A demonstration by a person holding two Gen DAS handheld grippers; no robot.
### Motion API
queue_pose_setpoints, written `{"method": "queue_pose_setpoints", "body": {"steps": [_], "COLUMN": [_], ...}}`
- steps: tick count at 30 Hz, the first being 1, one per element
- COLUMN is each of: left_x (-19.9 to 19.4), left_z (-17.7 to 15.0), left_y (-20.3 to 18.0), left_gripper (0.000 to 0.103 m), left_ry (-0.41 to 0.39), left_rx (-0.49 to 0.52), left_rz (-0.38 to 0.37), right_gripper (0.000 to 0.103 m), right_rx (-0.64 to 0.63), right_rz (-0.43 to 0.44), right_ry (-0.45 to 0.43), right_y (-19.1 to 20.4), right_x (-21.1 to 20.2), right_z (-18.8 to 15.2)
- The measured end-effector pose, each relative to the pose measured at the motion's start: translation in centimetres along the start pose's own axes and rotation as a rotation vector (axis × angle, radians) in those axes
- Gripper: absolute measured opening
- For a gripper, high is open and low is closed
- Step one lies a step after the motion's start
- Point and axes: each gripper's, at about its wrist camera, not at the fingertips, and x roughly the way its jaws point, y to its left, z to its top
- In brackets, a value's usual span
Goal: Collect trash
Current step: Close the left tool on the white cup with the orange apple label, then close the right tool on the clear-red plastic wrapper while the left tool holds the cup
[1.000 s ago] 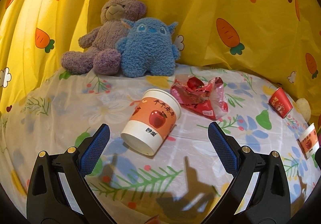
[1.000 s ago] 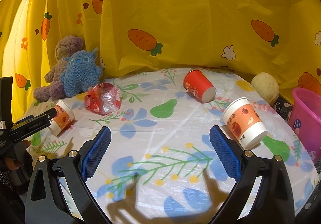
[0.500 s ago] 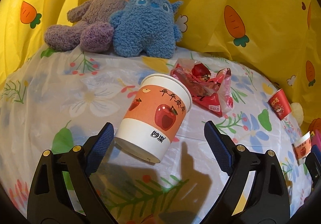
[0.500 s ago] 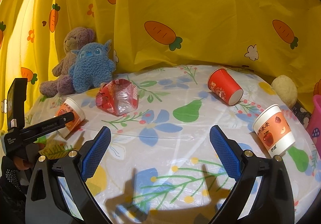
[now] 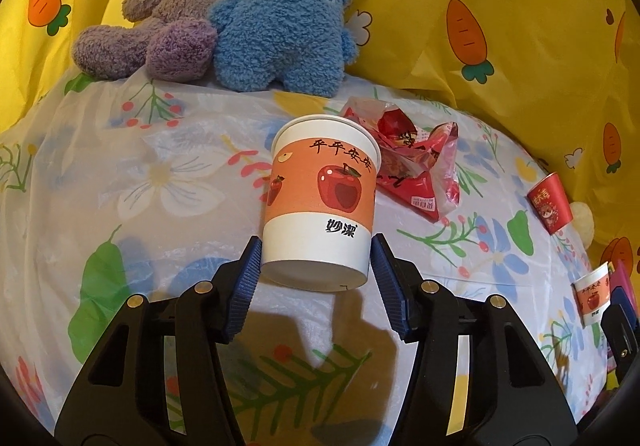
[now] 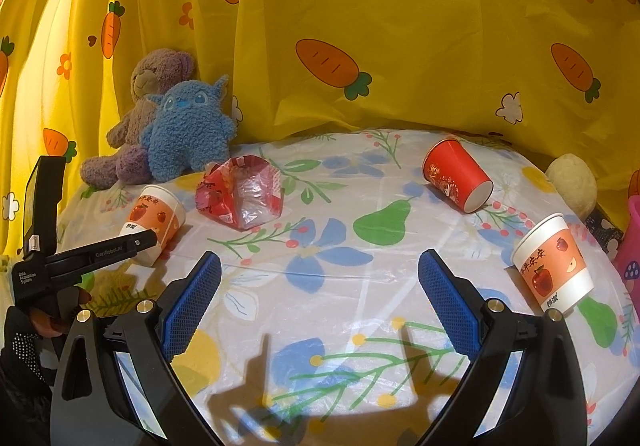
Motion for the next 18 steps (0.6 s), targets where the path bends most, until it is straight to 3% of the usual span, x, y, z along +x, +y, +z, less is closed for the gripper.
{"method": "queue_pose_setpoints", "body": {"steps": [9,18], "left_x": [-2.5,-3.0], "left_z": [-0.1,0.6], "left_y": [-0.5,-0.1], "left_gripper": [0.054,0.054], "left_ry": [-0.092,-0.134], "left_rx": [0.001,-0.045], "left_rz": [0.082,0.136], "right_gripper": [0.095,0.095], "right_rx": [-0.034,-0.057], "right_rz": [0.047,0.080], "right_ry": [0.046,0.129], "right_y": [2.3,5.4], "right_x": [2.7,9.2], "right_z": [2.1,4.2]}}
